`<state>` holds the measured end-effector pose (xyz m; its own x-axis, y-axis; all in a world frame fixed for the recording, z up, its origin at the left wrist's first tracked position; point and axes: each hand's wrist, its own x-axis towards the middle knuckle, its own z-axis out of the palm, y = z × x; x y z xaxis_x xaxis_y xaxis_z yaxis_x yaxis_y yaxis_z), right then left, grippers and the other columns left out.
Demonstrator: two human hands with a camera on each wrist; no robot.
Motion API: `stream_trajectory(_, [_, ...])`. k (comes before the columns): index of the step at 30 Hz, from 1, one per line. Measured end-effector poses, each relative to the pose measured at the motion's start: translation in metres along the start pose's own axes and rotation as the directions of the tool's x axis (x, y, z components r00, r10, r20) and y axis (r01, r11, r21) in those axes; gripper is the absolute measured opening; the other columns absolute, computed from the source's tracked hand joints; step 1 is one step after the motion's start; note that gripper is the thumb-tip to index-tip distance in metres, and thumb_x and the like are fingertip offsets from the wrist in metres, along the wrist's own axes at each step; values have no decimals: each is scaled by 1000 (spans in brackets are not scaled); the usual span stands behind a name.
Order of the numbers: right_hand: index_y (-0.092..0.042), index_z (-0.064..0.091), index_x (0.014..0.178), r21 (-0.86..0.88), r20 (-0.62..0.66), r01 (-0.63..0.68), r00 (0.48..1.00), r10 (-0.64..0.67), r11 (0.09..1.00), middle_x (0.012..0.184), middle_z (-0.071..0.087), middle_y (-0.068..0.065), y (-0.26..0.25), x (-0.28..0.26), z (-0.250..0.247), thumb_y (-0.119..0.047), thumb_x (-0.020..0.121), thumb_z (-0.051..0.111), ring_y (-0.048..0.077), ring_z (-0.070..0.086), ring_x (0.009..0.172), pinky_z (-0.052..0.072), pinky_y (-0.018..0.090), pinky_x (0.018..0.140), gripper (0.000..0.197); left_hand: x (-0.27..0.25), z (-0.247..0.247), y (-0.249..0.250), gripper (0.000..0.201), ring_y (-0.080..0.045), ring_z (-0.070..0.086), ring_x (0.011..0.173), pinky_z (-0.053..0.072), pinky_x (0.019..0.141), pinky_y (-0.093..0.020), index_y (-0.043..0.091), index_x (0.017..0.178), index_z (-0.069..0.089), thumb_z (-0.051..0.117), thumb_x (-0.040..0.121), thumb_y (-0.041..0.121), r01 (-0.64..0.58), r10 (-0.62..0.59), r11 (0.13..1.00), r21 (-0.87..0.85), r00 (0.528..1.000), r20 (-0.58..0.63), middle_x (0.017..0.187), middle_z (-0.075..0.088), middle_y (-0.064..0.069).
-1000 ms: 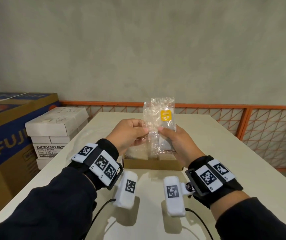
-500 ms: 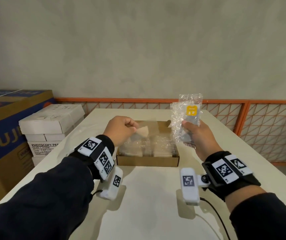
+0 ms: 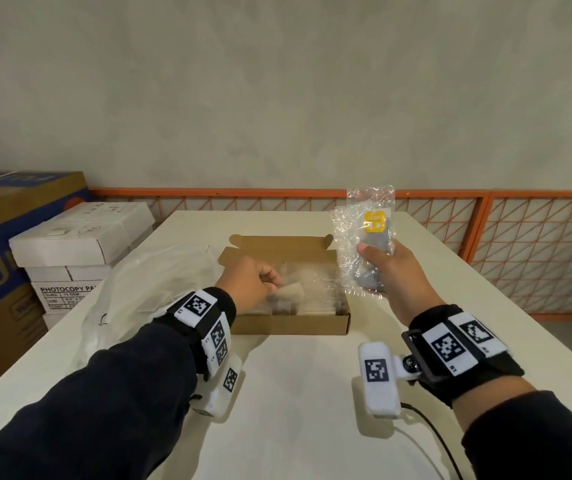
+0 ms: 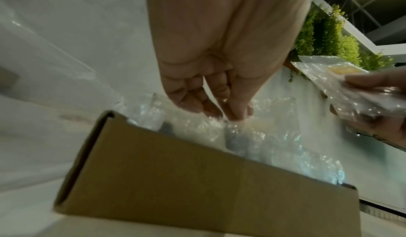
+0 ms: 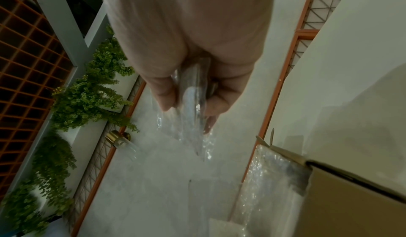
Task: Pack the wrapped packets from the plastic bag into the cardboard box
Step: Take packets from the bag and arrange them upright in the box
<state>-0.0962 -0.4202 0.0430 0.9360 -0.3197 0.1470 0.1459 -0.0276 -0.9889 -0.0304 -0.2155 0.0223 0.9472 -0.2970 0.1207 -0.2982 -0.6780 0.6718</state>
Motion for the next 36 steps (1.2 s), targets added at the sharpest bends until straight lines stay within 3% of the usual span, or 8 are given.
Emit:
stream_trajectory(6, [-14, 57, 102, -5, 27, 4, 1000, -4, 1000, 78, 55, 0, 4, 3, 5, -17, 91, 55, 17, 54, 70, 45, 23, 56, 11, 0, 7, 3, 32, -14, 60, 100, 43, 90, -20, 13, 117, 64, 49, 91, 2, -33, 29, 996, 83, 998, 51, 110, 66, -1])
stream_trajectory(9, [-16, 55, 104, -26, 42, 3, 999, -2, 1000, 83, 56, -1, 5, 3, 8, -17, 91, 56, 15, 55, 72, 46, 20, 51, 13, 0, 8, 4, 26, -10, 59, 90, 43, 84, -17, 10, 108, 68, 54, 88, 0, -72, 74, 996, 61, 997, -34, 105, 69, -3])
stream_trajectory(12, [-18, 52, 105, -45, 37, 13, 999, -12, 999, 96, 59, 3, 5, 3, 12, -16, 89, 57, 20, 57, 84, 48, 27, 64, 17, 0, 6, 4, 23, -9, 58, 86, 43, 83, -18, 10, 98, 72, 56, 85, -1, -87, 79, 984, 155, 995, 60, 104, 70, -3])
stream_trajectory(16, [-19, 50, 97, -48, 47, 14, 999, -12, 999, 97, 57, 9, 5, 1, 19, -14, 88, 60, 21, 53, 75, 46, 31, 64, 15, -1, 5, 3, 26, -15, 61, 104, 45, 98, -28, 13, 105, 72, 53, 89, 5, -103, 79, 974, 203, 989, 124, 113, 68, -1])
stream_trajectory(24, [-22, 50, 93, -32, 64, 30, 998, -28, 999, 89, 55, 3, 3, -2, 27, -15, 88, 61, 14, 47, 64, 46, 39, 75, 14, 6, 6, 3, 37, -17, 59, 112, 44, 98, -25, 15, 116, 67, 49, 88, -2, -200, 173, 927, 318, 979, 110, 122, 64, -2])
stream_trajectory(27, [-21, 50, 94, -25, 53, 34, 998, -33, 999, 91, 57, 2, 1, -2, 25, -15, 88, 60, 15, 49, 69, 47, 39, 75, 14, 3, 11, 7, 36, -17, 48, 124, 37, 106, -31, 19, 128, 57, 46, 94, 12, -288, 253, 895, 341, 957, 144, 136, 52, 1])
stream_trajectory(31, [-21, 51, 93, -14, 36, 34, 999, -34, 999, 94, 58, 6, 2, 0, 21, -12, 88, 59, 21, 52, 75, 47, 41, 76, 14, -4, 20, 11, 49, -20, 1, 147, 7, 118, -49, 25, 147, 25, 31, 99, 34, -392, 152, 770, 503, 879, 453, 157, 13, 7])
stream_trajectory(36, [-20, 50, 90, -32, 24, 2, 1000, -1, 999, 89, 55, 9, 6, 1, 22, -13, 88, 59, 27, 53, 79, 52, 50, 75, 11, -9, 16, 17, 58, -19, -8, 146, -2, 116, -48, 27, 150, 9, 35, 98, 36, -298, 135, 866, 402, 913, 386, 159, 1, 7])
